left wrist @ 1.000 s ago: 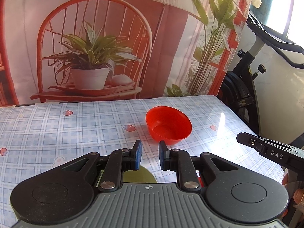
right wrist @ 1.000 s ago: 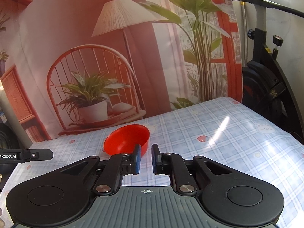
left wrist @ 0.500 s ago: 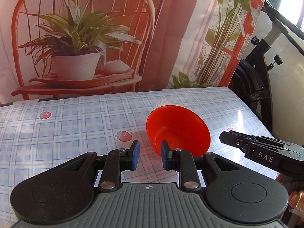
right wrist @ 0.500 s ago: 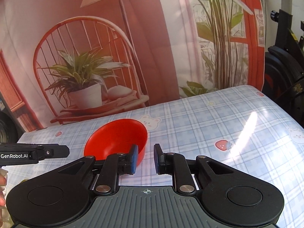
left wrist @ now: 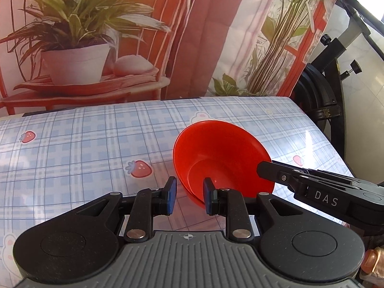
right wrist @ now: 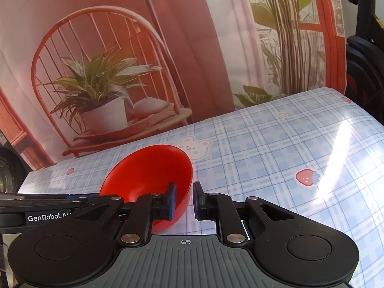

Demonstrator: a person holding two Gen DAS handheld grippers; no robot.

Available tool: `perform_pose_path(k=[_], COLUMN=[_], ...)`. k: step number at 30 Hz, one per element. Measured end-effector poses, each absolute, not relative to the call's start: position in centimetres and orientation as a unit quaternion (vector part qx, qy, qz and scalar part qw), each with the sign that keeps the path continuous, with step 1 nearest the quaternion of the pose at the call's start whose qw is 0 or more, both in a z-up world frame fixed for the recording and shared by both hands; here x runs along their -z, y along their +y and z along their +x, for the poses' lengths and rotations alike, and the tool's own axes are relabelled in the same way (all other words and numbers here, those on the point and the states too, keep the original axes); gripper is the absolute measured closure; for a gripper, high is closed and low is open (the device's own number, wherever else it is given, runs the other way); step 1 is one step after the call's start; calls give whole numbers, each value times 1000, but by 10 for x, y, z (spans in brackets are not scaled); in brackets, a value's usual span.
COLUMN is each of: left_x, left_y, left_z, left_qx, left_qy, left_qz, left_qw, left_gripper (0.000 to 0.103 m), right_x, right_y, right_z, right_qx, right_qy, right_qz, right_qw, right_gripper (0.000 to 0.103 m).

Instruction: Organize plates and bowls

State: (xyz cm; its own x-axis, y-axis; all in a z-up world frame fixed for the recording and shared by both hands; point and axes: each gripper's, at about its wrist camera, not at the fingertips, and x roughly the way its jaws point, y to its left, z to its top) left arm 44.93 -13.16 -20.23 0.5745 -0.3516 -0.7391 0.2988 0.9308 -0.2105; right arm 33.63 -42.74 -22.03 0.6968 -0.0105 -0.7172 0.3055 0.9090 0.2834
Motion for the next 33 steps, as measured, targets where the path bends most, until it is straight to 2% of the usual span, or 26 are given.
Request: perform_pose_path(k=[13, 33], left_x=[177, 127], left_y=[-127, -108], left_z=[422, 330], left_qx=[180, 175], left_qy=[407, 362], left_qz=[-31, -29], left_qw=[895, 915], left_gripper=[84, 83], right_x=[189, 124], right_y=[-413, -366], right_z=[320, 248], right_qx=[83, 80], right_qy=[363, 318], right_qz=[188, 175], right_qw=[909, 928], right_gripper=[94, 95])
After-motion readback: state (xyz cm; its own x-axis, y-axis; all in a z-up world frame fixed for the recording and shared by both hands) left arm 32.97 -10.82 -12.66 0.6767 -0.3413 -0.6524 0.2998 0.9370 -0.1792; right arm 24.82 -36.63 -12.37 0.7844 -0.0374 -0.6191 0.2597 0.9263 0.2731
